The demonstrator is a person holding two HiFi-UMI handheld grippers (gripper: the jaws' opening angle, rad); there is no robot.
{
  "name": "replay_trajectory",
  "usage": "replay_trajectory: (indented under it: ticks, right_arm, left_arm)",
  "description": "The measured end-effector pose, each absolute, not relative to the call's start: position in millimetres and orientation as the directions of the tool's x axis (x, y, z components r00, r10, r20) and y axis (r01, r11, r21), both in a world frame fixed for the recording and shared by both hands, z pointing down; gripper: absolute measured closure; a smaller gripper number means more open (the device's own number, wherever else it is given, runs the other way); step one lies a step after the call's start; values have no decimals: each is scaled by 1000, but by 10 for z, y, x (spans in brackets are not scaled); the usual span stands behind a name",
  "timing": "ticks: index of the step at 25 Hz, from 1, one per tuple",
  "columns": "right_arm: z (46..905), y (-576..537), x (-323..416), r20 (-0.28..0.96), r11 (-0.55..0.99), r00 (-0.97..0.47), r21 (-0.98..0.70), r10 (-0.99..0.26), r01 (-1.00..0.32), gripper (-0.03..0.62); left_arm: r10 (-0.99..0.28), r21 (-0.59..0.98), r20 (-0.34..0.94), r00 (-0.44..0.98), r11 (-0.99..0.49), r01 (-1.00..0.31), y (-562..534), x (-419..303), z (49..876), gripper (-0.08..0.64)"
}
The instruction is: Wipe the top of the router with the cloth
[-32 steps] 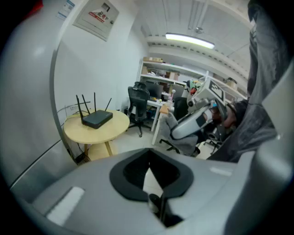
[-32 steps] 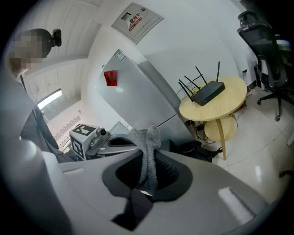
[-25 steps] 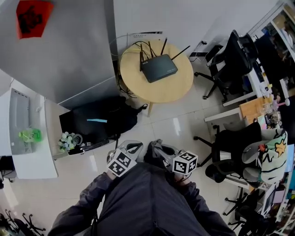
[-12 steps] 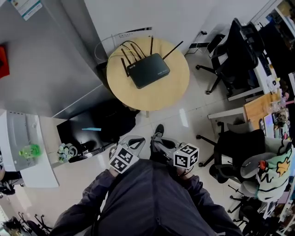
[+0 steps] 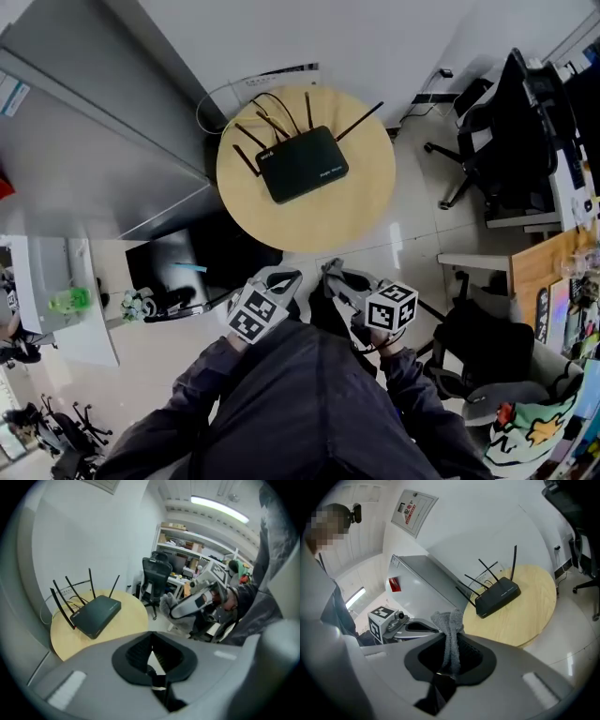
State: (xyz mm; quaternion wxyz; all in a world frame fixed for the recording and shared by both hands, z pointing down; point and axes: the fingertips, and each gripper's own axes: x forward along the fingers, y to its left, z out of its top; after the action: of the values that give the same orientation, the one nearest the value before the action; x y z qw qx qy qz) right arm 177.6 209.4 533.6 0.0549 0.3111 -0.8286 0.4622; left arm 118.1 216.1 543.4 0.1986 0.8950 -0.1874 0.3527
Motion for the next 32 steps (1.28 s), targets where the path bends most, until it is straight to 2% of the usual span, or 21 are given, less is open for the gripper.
replay_trajectory:
  ticks: [5, 15, 22, 27, 32]
  right_arm:
    - [5463, 1713, 1772, 380, 364, -826, -762, -417, -535, 545]
    - [5678, 686, 1187, 443, 374, -850, -765, -283, -524, 546]
    - [6011, -220, 739, 578, 416, -796, -689, -178, -593, 546]
    - [6464, -768, 676, 720, 425, -683, -583, -125, -693, 546]
    - [6780, -1083, 537, 817, 513, -574, -470, -56, -718, 546]
  left_arm:
    - [-243, 206, 704, 668, -829, -519, 1893, 1237, 5368, 560]
    - [-326, 251, 631, 704, -773, -582, 1345, 1028, 5315, 560]
    - [-406, 271, 563, 720, -733, -624, 844, 652, 5282, 560]
    - [-429, 293, 551, 716, -704, -647, 704, 499, 5313, 560]
    - [-443, 334, 572, 691, -643, -689, 735, 360, 5416, 560]
